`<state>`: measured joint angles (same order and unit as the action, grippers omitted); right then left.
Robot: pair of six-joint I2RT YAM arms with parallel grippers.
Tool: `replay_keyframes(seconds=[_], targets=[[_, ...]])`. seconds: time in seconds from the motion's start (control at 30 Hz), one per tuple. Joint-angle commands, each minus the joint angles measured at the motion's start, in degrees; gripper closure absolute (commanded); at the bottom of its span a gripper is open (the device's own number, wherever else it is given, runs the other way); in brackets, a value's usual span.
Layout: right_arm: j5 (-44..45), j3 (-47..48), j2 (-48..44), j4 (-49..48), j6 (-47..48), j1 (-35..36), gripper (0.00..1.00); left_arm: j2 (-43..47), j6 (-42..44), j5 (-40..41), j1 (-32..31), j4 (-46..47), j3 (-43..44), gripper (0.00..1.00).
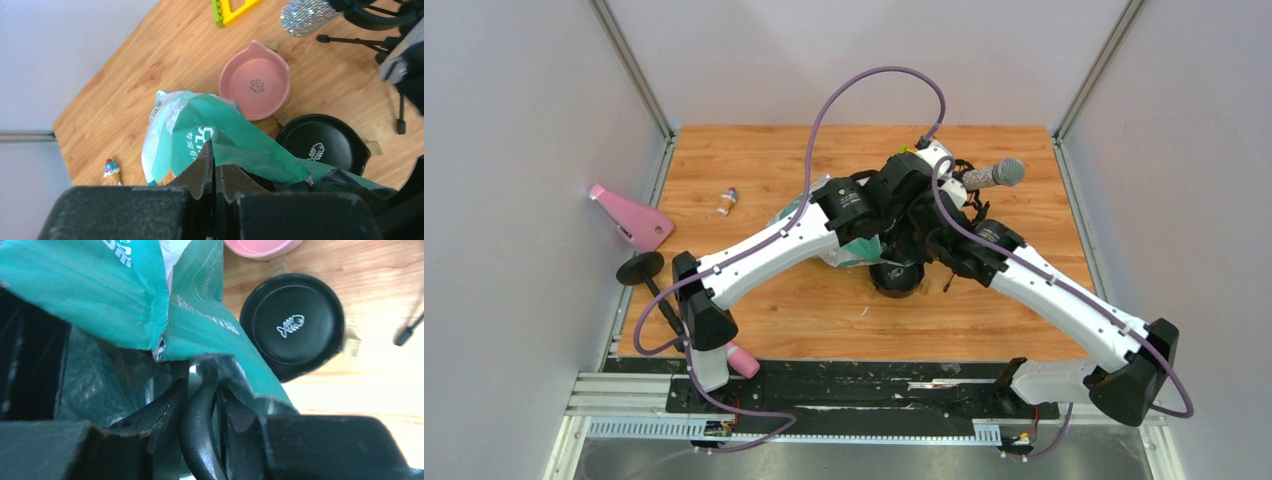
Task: Serve the pet food
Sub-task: Collect the pet food from the pet food bag.
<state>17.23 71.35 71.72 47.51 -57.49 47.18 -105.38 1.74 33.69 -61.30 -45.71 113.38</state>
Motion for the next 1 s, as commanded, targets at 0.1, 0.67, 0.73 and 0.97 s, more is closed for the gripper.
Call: replay_keyframes(seconds=[0.1, 0.67, 0.73, 0.97], targets=[[-5.7, -4.7, 8.3, -19.2, 2.2, 1.3, 1.00, 2.5, -3.6, 3.7, -3.8, 4.1, 4.7, 1.00], [-17.9, -26.2, 1.8, -57.7, -13.8, -3.8, 1.00, 4.2, -7.1, 4.2, -3.8, 4.3, 1.4, 1.00], [-21.3, -29.4, 0.4, -62.6, -15.5, -4.5, 1.00, 4.6, -7.2, 4.6, -3.8, 4.4, 1.0, 1.00], [-21.1, -30.6, -6.3, -62.0, -15.8, -4.8, 1.00, 5.9, -5.6, 9.8, -3.6, 5.7, -0.8, 1.00]])
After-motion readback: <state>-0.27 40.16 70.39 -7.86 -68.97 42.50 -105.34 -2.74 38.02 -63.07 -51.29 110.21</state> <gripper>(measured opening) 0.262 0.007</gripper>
